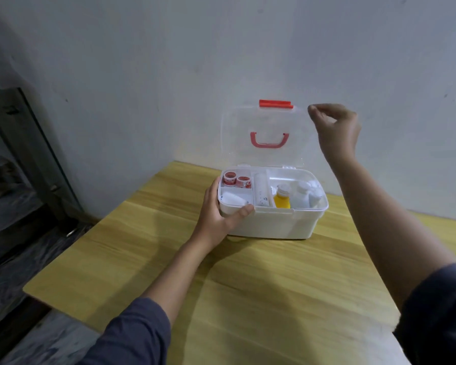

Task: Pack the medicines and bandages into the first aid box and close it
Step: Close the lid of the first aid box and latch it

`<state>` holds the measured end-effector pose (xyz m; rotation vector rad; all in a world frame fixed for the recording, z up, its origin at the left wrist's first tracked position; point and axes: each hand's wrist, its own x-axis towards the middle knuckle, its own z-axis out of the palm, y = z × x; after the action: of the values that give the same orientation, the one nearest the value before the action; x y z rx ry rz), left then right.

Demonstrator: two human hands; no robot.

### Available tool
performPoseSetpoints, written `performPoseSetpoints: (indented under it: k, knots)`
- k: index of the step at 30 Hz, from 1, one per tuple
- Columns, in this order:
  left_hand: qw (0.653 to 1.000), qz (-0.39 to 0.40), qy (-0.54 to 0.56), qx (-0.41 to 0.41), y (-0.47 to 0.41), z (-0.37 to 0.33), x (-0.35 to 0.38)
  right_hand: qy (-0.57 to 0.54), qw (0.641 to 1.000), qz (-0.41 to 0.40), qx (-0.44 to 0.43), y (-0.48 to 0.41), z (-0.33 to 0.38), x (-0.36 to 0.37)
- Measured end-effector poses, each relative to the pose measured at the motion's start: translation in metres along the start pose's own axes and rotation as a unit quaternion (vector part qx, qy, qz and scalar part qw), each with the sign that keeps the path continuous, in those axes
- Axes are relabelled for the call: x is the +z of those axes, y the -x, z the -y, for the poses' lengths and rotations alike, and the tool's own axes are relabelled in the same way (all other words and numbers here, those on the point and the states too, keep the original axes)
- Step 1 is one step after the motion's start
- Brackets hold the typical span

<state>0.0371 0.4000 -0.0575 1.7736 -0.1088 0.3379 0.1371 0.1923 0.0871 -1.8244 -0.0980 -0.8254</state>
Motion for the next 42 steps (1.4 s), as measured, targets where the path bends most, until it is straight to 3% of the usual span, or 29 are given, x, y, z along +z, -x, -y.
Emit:
performPoseSetpoints:
  k: [8,17,26,32,37,42]
  knots:
    - [1.0,-0.002,0.029,0.004,0.004,-0.005,0.0,-0.042,0.996,0.023,-0.069,0.076,-0.021,-0.044]
    - [0.999,-0.013,0.048,-0.01,0.003,-0.004,0.003,0.038,0.991,0.035,-0.126,0.138,-0.058,-0.063]
    - [1.0,-0.003,0.028,0.008,0.001,-0.006,0.001,0.017,0.995,0.04,-0.09,0.136,-0.045,-0.056]
    - [0.999,0.007,0.042,0.008,-0.002,-0.004,-0.002,-0.005,0.986,0.16,0.037,0.112,-0.024,-0.047]
    - [0.999,0.012,0.052,-0.004,-0.002,-0.004,-0.003,-0.004,0.976,0.215,0.036,0.109,-0.024,-0.05]
    - [0.998,0.009,0.053,-0.013,-0.001,-0.004,-0.003,0.028,0.971,0.237,-0.023,0.118,-0.032,-0.053]
